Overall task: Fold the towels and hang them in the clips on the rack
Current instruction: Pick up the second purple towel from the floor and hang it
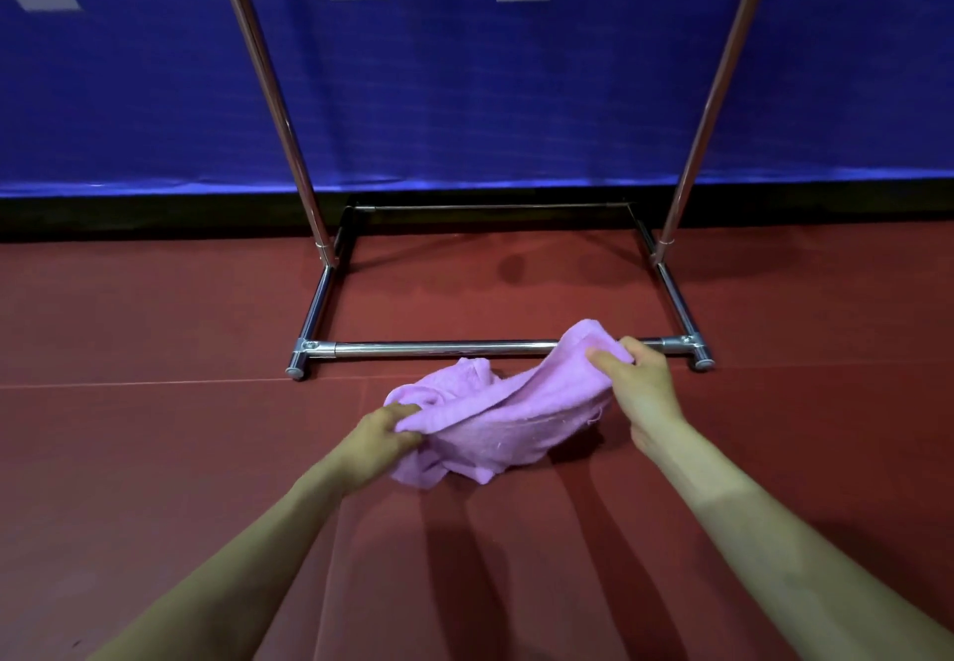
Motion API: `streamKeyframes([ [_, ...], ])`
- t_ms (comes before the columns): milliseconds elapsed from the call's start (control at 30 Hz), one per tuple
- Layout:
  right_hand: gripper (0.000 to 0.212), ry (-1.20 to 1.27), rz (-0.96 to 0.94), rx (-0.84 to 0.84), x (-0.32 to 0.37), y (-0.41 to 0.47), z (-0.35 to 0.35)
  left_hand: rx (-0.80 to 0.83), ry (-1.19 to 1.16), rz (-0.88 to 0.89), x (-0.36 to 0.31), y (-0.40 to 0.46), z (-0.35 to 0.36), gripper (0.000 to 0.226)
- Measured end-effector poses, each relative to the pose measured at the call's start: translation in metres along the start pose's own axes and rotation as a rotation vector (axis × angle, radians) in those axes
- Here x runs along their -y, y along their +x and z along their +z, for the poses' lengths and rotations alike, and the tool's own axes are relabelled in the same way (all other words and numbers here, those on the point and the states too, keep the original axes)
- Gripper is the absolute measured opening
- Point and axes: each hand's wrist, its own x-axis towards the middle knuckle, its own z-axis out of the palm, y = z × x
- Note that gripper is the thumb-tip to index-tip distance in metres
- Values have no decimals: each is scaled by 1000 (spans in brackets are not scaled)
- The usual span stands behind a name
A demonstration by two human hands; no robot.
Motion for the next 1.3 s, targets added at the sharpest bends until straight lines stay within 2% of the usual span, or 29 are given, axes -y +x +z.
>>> streamKeyframes([
  [167,28,74,99,125,0,-3,2,-32,-274,-217,-6,2,-12,25],
  [267,57,156,121,254,-2,-3,2,40,-475,-259,-4,-3,-15,36],
  [333,60,92,56,276,-2,-2,0,23,-553,-276,-2,-4,-13,34],
  [400,54,51,10,289,-1,-2,-1,-45,-574,-326,3,-2,-14,32],
  [567,31,6,13,363,-2,-5,2,-248,-460,-355,7,3,-11,31],
  [700,16,24,58,292,-2,-2,12,-370,-487,-317,-21,14,-15,36],
  [767,30,-6,54,275,7,6,18,-369,-479,-270,-50,26,-21,37],
  [800,28,-35,36,283,16,12,21,-351,-448,-242,-66,33,-24,36],
  [900,5,-132,-29,350,63,27,26,-273,-386,-159,-110,49,-34,23],
  [967,37,-208,-90,456,107,34,26,-288,-311,-115,-141,55,-46,10],
  [1000,45,-219,-102,492,139,36,24,-323,-284,-91,-165,58,-59,2],
  [1133,44,-181,-187,497,257,40,16,-481,-297,-11,-277,54,-117,9],
  [1300,39,-94,-223,411,402,34,-10,-442,-445,80,-430,28,-190,26],
])
